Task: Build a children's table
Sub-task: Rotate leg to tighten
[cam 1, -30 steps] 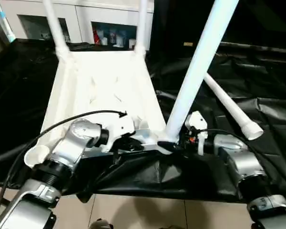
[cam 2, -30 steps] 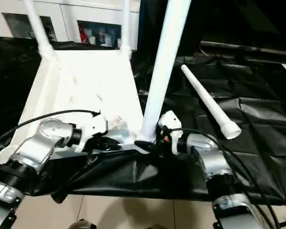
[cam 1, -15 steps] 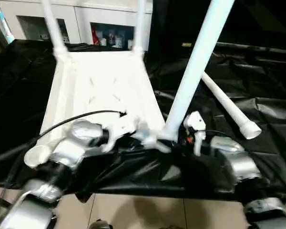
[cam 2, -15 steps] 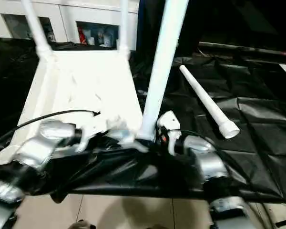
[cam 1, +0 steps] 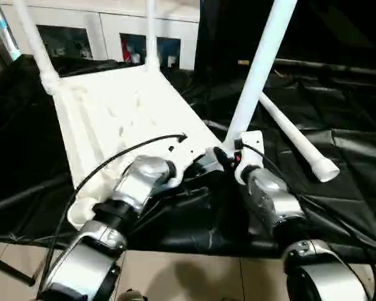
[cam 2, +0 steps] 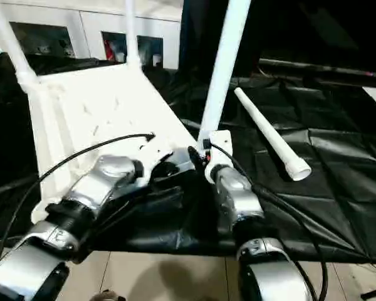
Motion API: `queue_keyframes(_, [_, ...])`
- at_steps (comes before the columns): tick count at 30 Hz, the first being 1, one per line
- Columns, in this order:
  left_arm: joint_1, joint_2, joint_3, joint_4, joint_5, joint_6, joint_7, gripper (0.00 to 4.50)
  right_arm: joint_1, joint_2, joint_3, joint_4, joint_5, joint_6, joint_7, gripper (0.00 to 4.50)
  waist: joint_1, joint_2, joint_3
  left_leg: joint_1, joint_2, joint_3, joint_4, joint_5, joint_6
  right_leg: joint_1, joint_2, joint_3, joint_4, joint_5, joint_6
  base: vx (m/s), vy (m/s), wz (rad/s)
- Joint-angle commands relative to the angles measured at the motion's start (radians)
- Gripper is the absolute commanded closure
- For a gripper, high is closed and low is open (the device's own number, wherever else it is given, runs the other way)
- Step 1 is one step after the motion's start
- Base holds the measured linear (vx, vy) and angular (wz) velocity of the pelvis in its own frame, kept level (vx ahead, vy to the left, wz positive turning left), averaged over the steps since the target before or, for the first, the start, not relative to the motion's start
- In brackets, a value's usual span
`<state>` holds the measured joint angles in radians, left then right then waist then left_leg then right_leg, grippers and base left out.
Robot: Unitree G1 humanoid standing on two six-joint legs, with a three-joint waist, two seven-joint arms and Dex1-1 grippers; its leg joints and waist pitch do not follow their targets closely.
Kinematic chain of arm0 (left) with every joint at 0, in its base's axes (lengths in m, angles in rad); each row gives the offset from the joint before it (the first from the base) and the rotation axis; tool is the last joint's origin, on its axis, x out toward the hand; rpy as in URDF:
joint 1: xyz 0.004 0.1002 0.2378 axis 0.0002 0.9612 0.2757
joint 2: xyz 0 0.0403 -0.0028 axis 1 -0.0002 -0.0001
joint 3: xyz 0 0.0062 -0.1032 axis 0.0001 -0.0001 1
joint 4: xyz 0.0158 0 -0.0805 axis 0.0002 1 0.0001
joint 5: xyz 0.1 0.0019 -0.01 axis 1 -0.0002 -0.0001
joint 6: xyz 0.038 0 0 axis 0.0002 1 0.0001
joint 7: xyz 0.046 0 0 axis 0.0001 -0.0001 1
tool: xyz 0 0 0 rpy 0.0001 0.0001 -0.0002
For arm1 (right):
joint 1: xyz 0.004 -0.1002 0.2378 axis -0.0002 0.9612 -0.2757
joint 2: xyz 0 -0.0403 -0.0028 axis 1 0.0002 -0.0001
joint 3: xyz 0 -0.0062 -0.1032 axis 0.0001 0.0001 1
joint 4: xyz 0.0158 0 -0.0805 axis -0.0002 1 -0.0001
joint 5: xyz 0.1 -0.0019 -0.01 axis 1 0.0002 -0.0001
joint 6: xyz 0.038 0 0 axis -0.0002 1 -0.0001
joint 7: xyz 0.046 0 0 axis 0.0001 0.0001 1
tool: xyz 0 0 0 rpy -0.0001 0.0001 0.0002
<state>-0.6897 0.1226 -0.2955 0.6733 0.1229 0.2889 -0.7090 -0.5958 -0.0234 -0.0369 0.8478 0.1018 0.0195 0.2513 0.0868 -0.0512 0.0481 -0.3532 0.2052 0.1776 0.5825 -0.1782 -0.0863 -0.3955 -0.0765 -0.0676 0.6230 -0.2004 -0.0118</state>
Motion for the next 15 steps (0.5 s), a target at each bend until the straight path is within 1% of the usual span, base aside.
queue_keyframes(1, [0.000, -0.016, 0.011, 0.017, -0.006, -0.033, 0.049, 4.50, 0.024, 0.045, 0.052, 0.029, -0.017, 0.010, 0.071, 0.85, -0.002, 0.001, -0.051, 0.000, 0.024, -0.011, -0.078, -0.288, 0.001, 0.034, -0.070, 0.048, -0.101, -0.341, -0.128, 0.000, 0.000, 0.00])
queue_keyframes(2, [0.004, -0.011, 0.014, 0.014, -0.012, -0.035, 0.039, 4.50, 0.022, 0.036, 0.058, 0.029, -0.028, -0.006, 0.073, 0.69, -0.002, -0.002, -0.051, 0.000, 0.024, -0.010, -0.078, -0.285, 0.003, 0.033, -0.069, 0.048, -0.102, -0.343, -0.128, 0.000, 0.000, 0.00])
queue_keyframes(3, [0.004, -0.011, 0.014, 0.014, -0.012, -0.035, 0.039, 4.50, 0.022, 0.036, 0.058, 0.029, -0.028, -0.006, 0.073, 0.69, -0.001, -0.001, -0.050, 0.003, 0.024, -0.009, -0.078, -0.286, 0.004, 0.031, -0.070, 0.049, -0.103, -0.352, -0.129, 0.000, 0.000, 0.00])
queue_keyframes(5, [0.009, 0.001, 0.014, 0.008, -0.017, -0.044, 0.022, 4.50, 0.023, 0.021, 0.062, 0.022, -0.032, -0.018, 0.092, 0.69, -0.002, -0.003, -0.050, -0.002, 0.022, -0.010, -0.078, -0.283, 0.007, 0.035, -0.070, 0.048, -0.105, -0.373, -0.121, 0.000, 0.000, 0.00])
queue_keyframes(6, [0.018, 0.022, 0.016, -0.002, -0.027, -0.057, -0.015, 4.50, 0.025, -0.012, 0.065, 0.009, -0.028, -0.033, 0.147, 0.69, 0.000, -0.003, -0.050, -0.001, 0.023, -0.010, -0.078, -0.280, 0.011, 0.035, -0.071, 0.047, -0.106, -0.379, -0.117, 0.000, 0.000, 0.00])
queue_keyframes(7, [0.018, 0.022, 0.016, -0.002, -0.027, -0.057, -0.015, 4.50, 0.025, -0.012, 0.065, 0.009, -0.028, -0.033, 0.147, 0.69, 0.000, -0.004, -0.050, -0.001, 0.023, -0.009, -0.077, -0.278, 0.015, 0.034, -0.070, 0.048, -0.107, -0.379, -0.117, 0.000, 0.000, 0.00])
queue_keyframes(8, [0.027, 0.038, 0.017, -0.014, -0.036, -0.060, -0.048, 4.50, 0.034, -0.043, 0.071, -0.014, -0.017, -0.039, 0.213, 0.69, 0.000, -0.002, -0.049, -0.003, 0.023, -0.009, -0.078, -0.266, 0.018, 0.035, -0.070, 0.048, -0.106, -0.376, -0.118, 0.000, 0.000, 0.00])
queue_keyframes(9, [0.027, 0.038, 0.017, -0.014, -0.036, -0.060, -0.048, 4.50, 0.034, -0.043, 0.071, -0.014, -0.017, -0.039, 0.213, 0.69, 0.000, -0.002, -0.050, -0.002, 0.024, -0.008, -0.077, -0.268, 0.021, 0.034, -0.071, 0.048, -0.107, -0.376, -0.119, 0.000, 0.000, 0.00])
queue_keyframes(10, [0.039, 0.058, 0.013, -0.032, -0.048, -0.076, -0.098, 4.50, 0.046, -0.079, 0.081, -0.041, -0.008, -0.041, 0.286, 0.69, 0.003, -0.002, -0.050, 0.000, 0.024, -0.008, -0.076, -0.266, 0.024, 0.035, -0.071, 0.048, -0.108, -0.373, -0.118, 0.000, 0.000, 0.00])
queue_keyframes(11, [0.050, 0.073, 0.010, -0.048, -0.061, -0.092, -0.144, 4.50, 0.056, -0.106, 0.090, -0.062, 0.000, -0.041, 0.345, 0.69, 0.003, -0.002, -0.050, -0.004, 0.024, -0.008, -0.076, -0.252, 0.034, 0.038, -0.070, 0.048, -0.105, -0.348, -0.125, 0.000, 0.000, 0.00])
queue_keyframes(12, [0.050, 0.073, 0.010, -0.048, -0.061, -0.092, -0.144, 4.50, 0.056, -0.106, 0.090, -0.062, 0.000, -0.041, 0.345, 0.69, 0.002, -0.002, -0.052, -0.006, 0.025, -0.007, -0.076, -0.237, 0.038, 0.038, -0.070, 0.049, -0.100, -0.319, -0.136, 0.000, 0.000, 0.00])
queue_keyframes(13, [0.061, 0.087, 0.006, -0.067, -0.070, -0.084, -0.180, 4.50, 0.068, -0.134, 0.103, -0.086, 0.006, -0.045, 0.408, 0.69, 0.003, -0.003, -0.053, -0.006, 0.026, -0.007, -0.076, -0.229, 0.039, 0.041, -0.068, 0.047, -0.099, -0.306, -0.141, 0.000, 0.000, 0.00])
queue_keyframes(14, [0.078, 0.108, -0.001, -0.090, -0.085, -0.105, -0.241, 4.50, 0.085, -0.170, 0.120, -0.118, 0.014, -0.042, 0.489, 0.69, 0.005, -0.003, -0.054, -0.008, 0.026, -0.007, -0.074, -0.210, 0.046, 0.044, -0.069, 0.047, -0.096, -0.278, -0.149, 0.000, 0.000, 0.00])
queue_keyframes(15, [0.092, 0.127, -0.007, -0.111, -0.095, -0.105, -0.286, 4.50, 0.101, -0.199, 0.135, -0.148, 0.021, -0.042, 0.554, 0.69, 0.008, 0.000, -0.056, -0.006, 0.030, -0.005, -0.072, -0.189, 0.057, 0.044, -0.068, 0.049, -0.091, -0.225, -0.163, 0.000, 0.000, 0.00])
